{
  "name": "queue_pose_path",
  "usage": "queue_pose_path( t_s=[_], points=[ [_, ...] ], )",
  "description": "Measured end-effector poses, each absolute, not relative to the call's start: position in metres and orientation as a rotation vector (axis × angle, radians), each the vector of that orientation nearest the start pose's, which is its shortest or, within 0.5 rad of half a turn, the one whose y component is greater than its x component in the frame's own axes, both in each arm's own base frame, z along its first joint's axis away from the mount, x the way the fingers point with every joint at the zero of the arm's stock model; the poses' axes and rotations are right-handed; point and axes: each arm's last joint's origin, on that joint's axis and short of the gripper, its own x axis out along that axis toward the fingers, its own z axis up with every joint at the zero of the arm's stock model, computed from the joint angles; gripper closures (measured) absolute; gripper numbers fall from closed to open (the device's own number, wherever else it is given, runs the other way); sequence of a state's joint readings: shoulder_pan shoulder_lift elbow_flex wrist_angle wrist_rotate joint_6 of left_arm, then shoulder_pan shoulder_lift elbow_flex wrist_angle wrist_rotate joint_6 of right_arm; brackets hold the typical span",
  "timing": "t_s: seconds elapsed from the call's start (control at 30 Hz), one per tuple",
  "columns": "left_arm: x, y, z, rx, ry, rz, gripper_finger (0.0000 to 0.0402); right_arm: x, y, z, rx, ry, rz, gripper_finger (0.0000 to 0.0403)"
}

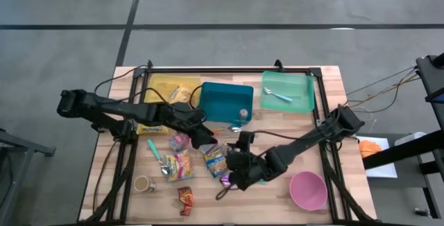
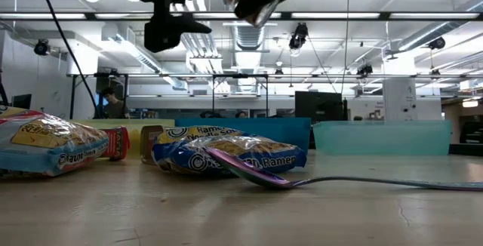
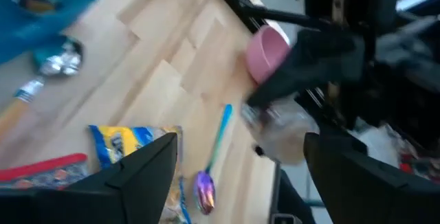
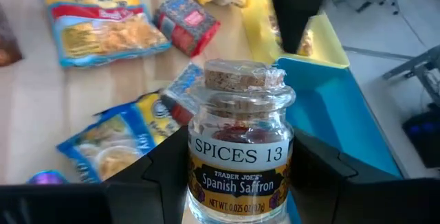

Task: Pick & Place Food Item
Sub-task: Put the brown seasoning bottle into the blue bin

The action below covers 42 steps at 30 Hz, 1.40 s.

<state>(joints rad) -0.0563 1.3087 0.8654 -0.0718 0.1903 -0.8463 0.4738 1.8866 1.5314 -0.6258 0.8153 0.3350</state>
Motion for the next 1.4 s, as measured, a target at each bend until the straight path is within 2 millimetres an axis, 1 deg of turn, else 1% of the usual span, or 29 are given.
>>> queue_pose_path(
  t_s=[0.3,0.5,0.77,1.0,1.2,1.4],
  points=[
    [0.284,-0.023,0.264,-0.859,0.551,-0.042,0.0073,0.378,0.142,0.254,-0.303,0.727,-0.465,0.0216],
    [0.285,-0.022,0.262,-0.872,0.545,-0.011,0.0073,0.384,0.14,0.258,-0.314,0.684,-0.448,0.0216],
    [0.285,-0.021,0.261,-0.859,0.541,0.01,0.0073,0.391,0.128,0.259,-0.279,0.682,-0.446,0.0216],
    [0.284,-0.021,0.259,-0.836,0.557,0.042,0.0073,0.395,0.122,0.26,-0.28,0.673,-0.437,0.0216],
    [0.284,-0.02,0.257,-0.832,0.568,0.043,0.0076,0.397,0.124,0.262,-0.28,0.665,-0.375,0.0216],
    [0.284,-0.02,0.258,-0.831,0.562,0.046,0.0099,0.398,0.123,0.261,-0.276,0.67,-0.358,0.0216]
  ],
)
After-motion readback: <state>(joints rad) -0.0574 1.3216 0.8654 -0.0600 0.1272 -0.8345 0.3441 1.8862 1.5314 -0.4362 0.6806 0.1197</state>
